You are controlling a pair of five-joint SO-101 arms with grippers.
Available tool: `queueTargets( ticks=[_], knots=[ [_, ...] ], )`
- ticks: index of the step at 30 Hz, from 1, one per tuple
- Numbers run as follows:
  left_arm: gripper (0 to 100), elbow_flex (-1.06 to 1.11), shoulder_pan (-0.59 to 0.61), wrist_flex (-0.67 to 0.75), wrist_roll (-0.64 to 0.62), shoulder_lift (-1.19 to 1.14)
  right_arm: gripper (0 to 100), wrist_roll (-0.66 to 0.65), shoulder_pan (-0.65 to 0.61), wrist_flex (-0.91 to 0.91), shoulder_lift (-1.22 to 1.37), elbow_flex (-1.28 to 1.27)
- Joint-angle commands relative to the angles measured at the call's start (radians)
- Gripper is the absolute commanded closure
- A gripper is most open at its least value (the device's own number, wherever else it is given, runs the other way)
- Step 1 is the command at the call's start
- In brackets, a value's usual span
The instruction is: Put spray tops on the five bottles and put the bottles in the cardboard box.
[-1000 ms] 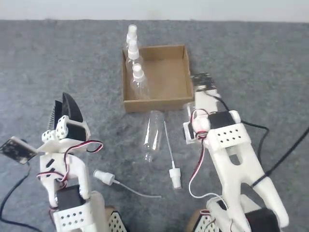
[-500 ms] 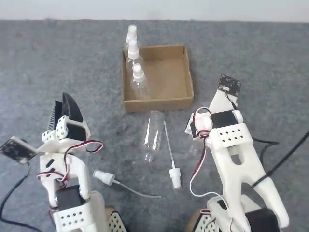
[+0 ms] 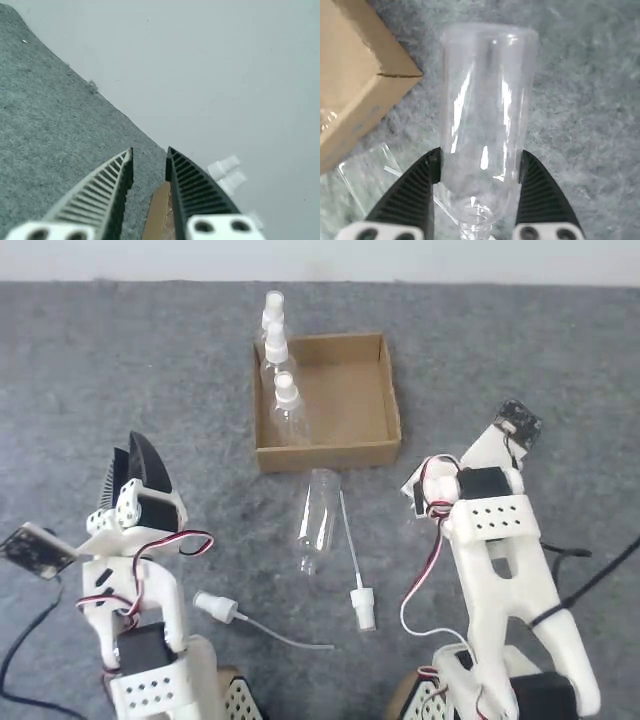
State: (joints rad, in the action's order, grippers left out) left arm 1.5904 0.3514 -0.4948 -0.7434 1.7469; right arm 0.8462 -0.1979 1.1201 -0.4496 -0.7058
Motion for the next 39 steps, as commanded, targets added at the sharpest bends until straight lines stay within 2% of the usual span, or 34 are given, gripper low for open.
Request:
queueTargets(
  ticks=[1,10,19,31,39],
  knots=[
    [90,-0.008,0.002,0.035,-0.003,0.012,95.3,0.081,0.012,-0.016,-0.051,0.011],
    [90,-0.008,0.003,0.035,-0.003,0.012,95.0,0.252,0.008,-0.022,-0.051,-0.034],
    [90,-0.008,0.003,0.035,-0.003,0.012,95.0,0.379,0.013,-0.173,-0.051,-0.150],
    [90,-0.008,0.003,0.035,-0.003,0.012,94.8,0.519,0.013,-0.166,-0.050,-0.153],
    [90,-0.008,0.005,0.035,-0.003,0.012,80.7,0.526,0.005,-0.173,-0.050,-0.176]
  ],
)
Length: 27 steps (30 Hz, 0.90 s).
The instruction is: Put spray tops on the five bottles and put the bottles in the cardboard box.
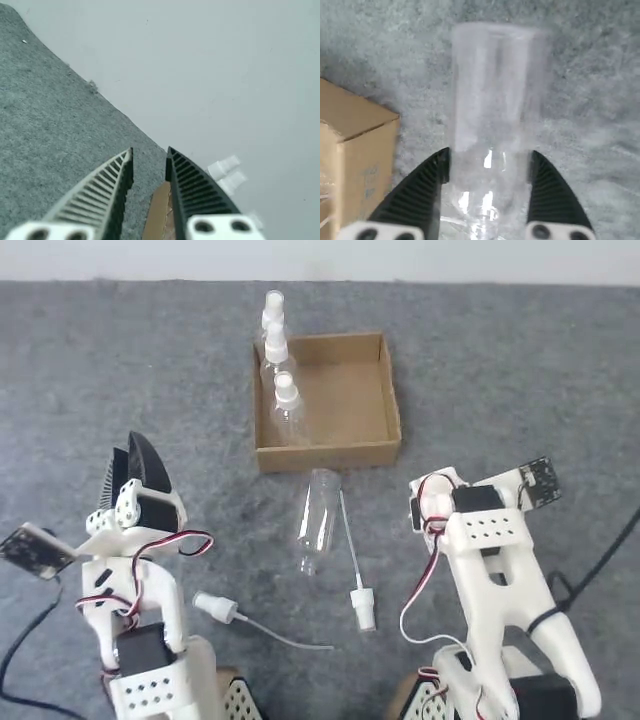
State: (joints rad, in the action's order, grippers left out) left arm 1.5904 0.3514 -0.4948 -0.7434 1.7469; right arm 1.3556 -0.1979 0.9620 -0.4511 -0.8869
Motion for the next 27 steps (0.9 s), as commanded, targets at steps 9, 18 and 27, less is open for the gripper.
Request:
queueTargets(
  ticks=[9,18,27],
  knots=[
    [90,-0.008,0.005,0.035,-0.003,0.012,80.1,0.017,0.012,-0.008,-0.058,0.005],
    [90,-0.008,0.005,0.035,-0.003,0.012,79.9,0.017,0.012,-0.007,-0.061,0.011],
    [90,-0.008,0.005,0.035,-0.003,0.012,70.9,0.012,0.012,0.010,-0.061,0.018]
  ],
)
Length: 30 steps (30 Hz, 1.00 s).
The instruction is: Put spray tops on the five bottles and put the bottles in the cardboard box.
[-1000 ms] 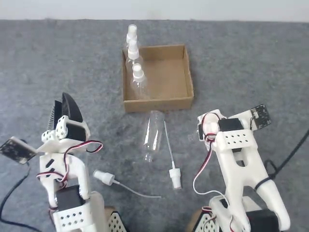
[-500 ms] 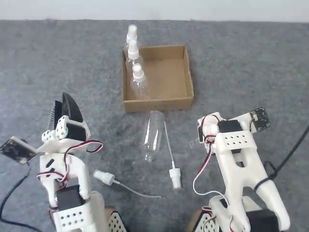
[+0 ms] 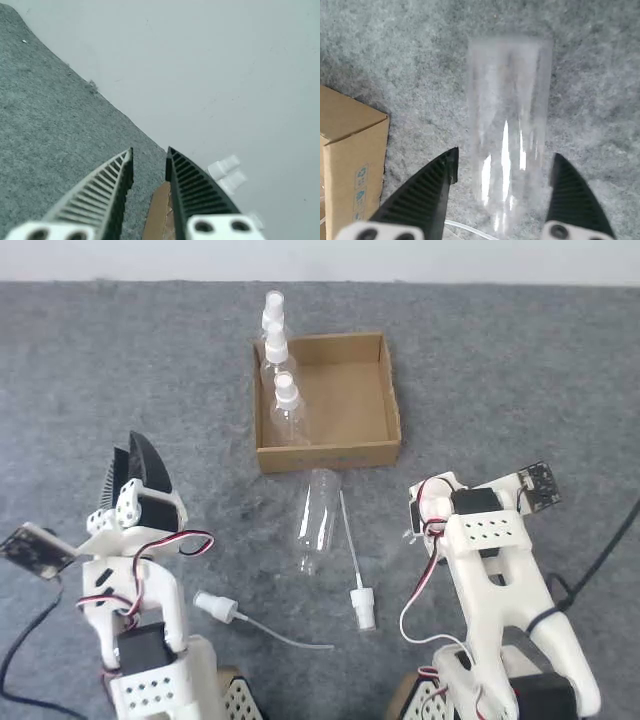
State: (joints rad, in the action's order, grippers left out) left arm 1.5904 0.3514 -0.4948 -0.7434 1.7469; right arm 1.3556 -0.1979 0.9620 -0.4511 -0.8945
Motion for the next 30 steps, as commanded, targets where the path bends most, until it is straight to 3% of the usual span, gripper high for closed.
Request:
queueTargets(
  ticks=[1,16,23,30],
  knots=[
    [90,-0.008,0.005,0.035,-0.003,0.012,70.4,0.012,0.012,0.024,-0.061,0.037],
    [90,-0.008,0.005,0.035,-0.003,0.012,70.5,0.006,0.004,0.298,-0.061,0.253],
    [90,-0.008,0.005,0.035,-0.003,0.012,70.5,-0.209,0.010,0.421,-0.061,0.333],
    [90,-0.008,0.005,0.035,-0.003,0.012,70.6,-0.459,0.008,0.426,-0.059,0.342]
  ],
)
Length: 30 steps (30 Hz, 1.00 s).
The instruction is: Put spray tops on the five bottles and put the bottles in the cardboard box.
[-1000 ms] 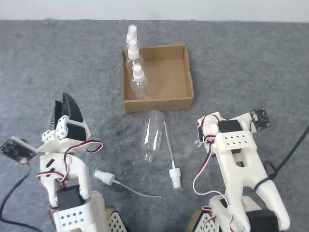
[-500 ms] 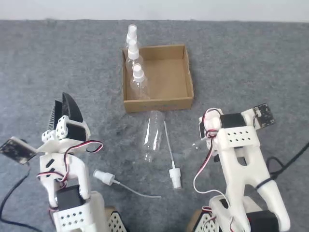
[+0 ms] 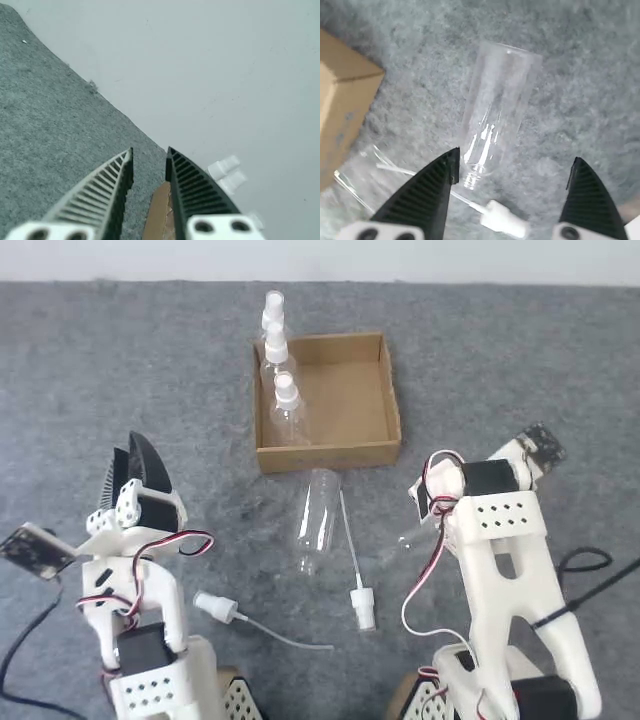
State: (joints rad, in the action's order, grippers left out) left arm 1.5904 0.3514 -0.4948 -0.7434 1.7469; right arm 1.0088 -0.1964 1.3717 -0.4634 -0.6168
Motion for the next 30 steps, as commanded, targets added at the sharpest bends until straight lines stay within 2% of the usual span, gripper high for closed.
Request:
queueTargets(
  ticks=[1,8,15,23,30],
  knots=[
    [90,-0.008,0.005,0.035,-0.003,0.012,70.6,-0.149,0.007,0.018,-0.048,0.064],
    [90,-0.008,0.005,0.035,-0.003,0.012,70.6,-0.367,0.008,0.016,-0.048,0.064],
    [90,-0.008,0.005,0.035,-0.003,0.012,70.7,-0.440,0.008,0.018,-0.048,0.074],
    [90,-0.008,0.005,0.035,-0.003,0.012,70.7,-0.755,0.008,0.143,-0.048,0.173],
    [90,-0.008,0.005,0.035,-0.003,0.012,70.7,-1.120,0.002,0.165,-0.048,0.195]
  ],
)
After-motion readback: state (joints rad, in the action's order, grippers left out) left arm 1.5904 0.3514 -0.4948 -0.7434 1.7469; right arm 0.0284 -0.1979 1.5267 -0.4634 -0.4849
